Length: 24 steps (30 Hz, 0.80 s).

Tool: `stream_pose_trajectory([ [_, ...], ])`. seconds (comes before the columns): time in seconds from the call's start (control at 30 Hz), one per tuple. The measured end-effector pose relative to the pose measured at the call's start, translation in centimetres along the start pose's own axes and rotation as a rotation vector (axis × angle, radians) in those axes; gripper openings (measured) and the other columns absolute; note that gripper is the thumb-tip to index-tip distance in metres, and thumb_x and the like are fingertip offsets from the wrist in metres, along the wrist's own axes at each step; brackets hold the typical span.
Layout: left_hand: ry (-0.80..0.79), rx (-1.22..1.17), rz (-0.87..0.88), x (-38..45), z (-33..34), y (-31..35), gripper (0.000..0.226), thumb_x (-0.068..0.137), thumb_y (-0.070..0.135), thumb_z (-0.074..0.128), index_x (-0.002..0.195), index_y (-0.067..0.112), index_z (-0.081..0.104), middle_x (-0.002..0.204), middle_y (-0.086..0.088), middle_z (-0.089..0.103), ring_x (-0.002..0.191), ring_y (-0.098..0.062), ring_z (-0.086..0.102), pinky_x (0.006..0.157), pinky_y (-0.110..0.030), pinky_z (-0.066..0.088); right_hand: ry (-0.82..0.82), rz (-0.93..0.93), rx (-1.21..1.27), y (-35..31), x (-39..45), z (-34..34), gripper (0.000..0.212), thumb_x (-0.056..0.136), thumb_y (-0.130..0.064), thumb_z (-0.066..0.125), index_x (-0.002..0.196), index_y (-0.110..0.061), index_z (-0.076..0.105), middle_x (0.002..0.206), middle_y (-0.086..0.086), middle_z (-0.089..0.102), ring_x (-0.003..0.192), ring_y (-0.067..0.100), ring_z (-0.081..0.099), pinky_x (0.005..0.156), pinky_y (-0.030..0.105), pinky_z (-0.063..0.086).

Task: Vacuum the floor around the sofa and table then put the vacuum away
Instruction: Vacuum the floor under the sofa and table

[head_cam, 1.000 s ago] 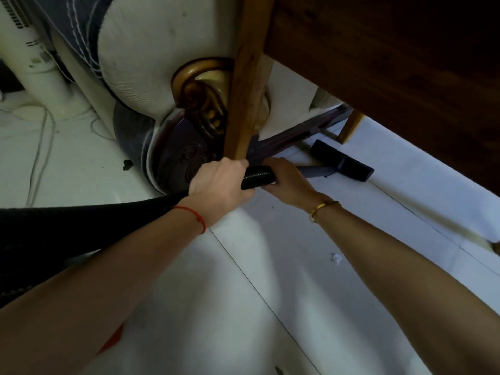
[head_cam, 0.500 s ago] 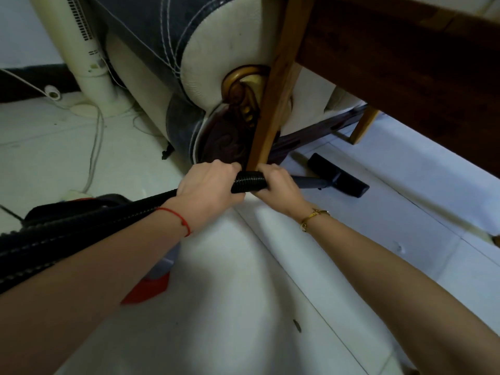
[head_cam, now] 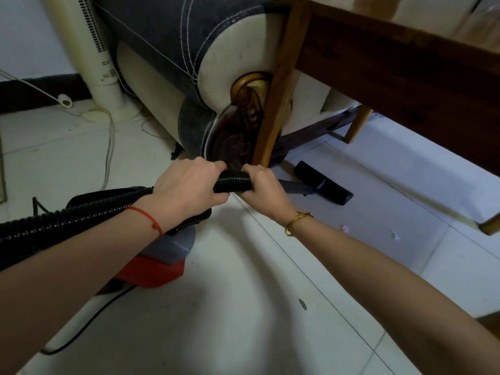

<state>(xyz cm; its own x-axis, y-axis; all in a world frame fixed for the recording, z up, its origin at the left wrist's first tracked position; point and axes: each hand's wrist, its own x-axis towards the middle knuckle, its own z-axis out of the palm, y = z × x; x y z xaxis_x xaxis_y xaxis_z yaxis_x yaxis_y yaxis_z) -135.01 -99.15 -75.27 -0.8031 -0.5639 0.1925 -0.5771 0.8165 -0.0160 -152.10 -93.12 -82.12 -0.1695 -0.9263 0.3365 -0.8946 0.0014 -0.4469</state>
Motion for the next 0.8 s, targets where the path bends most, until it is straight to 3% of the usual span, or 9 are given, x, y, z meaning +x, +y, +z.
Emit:
stream_pose_trajectory([
  [0.37, 0.043, -0.021, 0.112, 2.0, 1.1, 1.2, 0.03, 0.087, 0.05, 0.055, 0.105, 0.026, 0.052, 0.072, 0.006, 0.058, 0.058, -0.018, 0.054, 0.051, -0.028, 0.036, 0.106, 0.073, 0.037, 2.9, -0.6, 0.0, 0.025, 0.082, -0.024, 0.069, 0.074, -0.018, 0.046, 0.071, -0.005, 0.051, 0.072, 0.014, 0.048, 0.065, 0.024, 0.03],
  [0.6, 0.016, -0.1, 0.148, 5.6, 4.2, 4.0, 0.033, 0.087, 0.048, 0.056, 0.111, 0.026, 0.054, 0.079, 0.004, 0.064, 0.067, -0.021, 0.064, 0.054, -0.029, 0.04, 0.091, 0.115, -0.019, 8.3, -0.9, -0.6, 0.017, 0.082, -0.021, 0.067, 0.08, -0.008, 0.055, 0.076, 0.005, 0.06, 0.076, 0.022, 0.053, 0.069, 0.036, 0.044],
  [0.7, 0.001, -0.138, 0.16, 7.4, 5.6, 5.1, 0.035, 0.087, 0.047, 0.056, 0.113, 0.025, 0.053, 0.083, 0.003, 0.065, 0.069, -0.02, 0.065, 0.06, -0.032, 0.05, 0.087, 0.119, -0.082, 10.4, -1.1, -1.4, 0.018, 0.081, -0.022, 0.068, 0.079, -0.01, 0.054, 0.077, 0.005, 0.061, 0.075, 0.022, 0.054, 0.069, 0.035, 0.043],
  [0.8, -0.02, -0.156, 0.159, 9.3, 6.9, 6.5, 0.034, 0.087, 0.047, 0.056, 0.113, 0.024, 0.053, 0.083, 0.001, 0.065, 0.07, -0.023, 0.065, 0.06, -0.032, 0.048, 0.088, 0.135, -0.133, 12.3, -1.0, -2.3, 0.02, 0.077, -0.02, 0.071, 0.076, -0.015, 0.051, 0.074, 0.005, 0.06, 0.073, 0.021, 0.053, 0.064, 0.031, 0.036],
])
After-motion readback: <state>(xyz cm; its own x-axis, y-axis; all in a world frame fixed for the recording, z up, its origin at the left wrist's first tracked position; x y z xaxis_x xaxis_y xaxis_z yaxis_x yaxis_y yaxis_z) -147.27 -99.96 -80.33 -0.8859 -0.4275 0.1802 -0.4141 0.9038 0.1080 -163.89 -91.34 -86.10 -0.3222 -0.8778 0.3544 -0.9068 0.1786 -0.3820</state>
